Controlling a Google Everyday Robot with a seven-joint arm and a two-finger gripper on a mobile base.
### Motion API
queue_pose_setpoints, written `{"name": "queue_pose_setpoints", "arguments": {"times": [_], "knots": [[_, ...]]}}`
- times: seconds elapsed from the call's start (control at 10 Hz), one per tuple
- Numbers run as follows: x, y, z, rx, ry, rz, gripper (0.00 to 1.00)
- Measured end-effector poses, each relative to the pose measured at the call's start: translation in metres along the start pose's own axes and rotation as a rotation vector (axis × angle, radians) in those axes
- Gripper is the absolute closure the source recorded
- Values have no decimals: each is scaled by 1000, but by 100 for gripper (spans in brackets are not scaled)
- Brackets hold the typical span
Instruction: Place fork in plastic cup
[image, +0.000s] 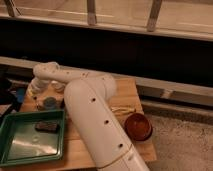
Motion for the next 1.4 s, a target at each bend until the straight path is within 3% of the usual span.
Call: {"name": "queue_pose_setpoints", "arguments": {"times": [0.6,1.1,1.4], "knots": [[9,29,27,-36,61,-55,26],[15,26,43,-7,82,-82,26],[15,14,48,34,80,-79,26]]}}
